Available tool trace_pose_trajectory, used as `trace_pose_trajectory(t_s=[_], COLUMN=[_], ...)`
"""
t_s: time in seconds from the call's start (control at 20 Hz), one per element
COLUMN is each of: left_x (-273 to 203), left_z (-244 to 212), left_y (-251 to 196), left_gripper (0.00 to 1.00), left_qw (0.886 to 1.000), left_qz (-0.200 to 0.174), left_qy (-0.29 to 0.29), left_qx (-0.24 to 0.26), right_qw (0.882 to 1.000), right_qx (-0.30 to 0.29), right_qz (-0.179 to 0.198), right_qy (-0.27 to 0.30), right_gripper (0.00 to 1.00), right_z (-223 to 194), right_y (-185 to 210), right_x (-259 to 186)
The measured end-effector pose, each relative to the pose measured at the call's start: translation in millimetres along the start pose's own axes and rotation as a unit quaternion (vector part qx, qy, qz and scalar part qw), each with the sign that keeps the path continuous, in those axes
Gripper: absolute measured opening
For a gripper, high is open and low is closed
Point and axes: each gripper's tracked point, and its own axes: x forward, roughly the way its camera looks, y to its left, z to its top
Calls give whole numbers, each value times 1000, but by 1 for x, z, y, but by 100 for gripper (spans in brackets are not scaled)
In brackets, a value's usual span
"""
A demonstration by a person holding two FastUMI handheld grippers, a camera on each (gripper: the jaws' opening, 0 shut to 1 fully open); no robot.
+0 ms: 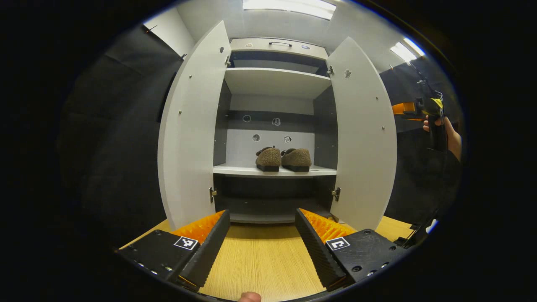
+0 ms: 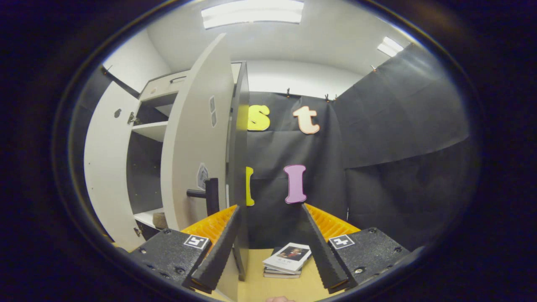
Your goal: Grab one shoe with the right hand and put it into the shoe cabinet, grab the other shoe with the left hand and put it into the shoe cabinet; then close the right door with the right hand and the left door with the left hand.
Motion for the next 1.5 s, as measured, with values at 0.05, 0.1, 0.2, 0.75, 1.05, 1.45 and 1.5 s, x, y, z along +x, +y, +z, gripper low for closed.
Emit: trace_pose_trajectory(t_s=[0.05,0.1,0.2,0.75,1.05,1.45,1.5], left_x=[-1,-2,-4,-3,-10,-21,-22], left_z=[-1,-2,-3,5,1,3,3], left_y=[0,1,0,0,22,52,56], left_gripper=[95,95,95,95,95,95,95], left_qw=[1000,1000,1000,1000,1000,998,998], left_qz=[3,4,5,-4,22,61,65], left_qy=[4,6,10,-3,-1,-2,-2], left_qx=[0,1,0,4,11,10,9], right_qw=[1000,1000,1000,996,990,986,986], right_qx=[-8,-18,-27,-18,-9,-28,-29], right_qz=[-4,-8,-7,85,144,165,163], right_qy=[0,-2,-10,3,2,-12,-14], right_gripper=[89,89,89,84,85,86,86], right_z=[-2,-3,-2,-7,-13,-25,-24], right_y=[0,2,8,83,152,228,227], right_x=[3,4,4,-1,13,54,54])
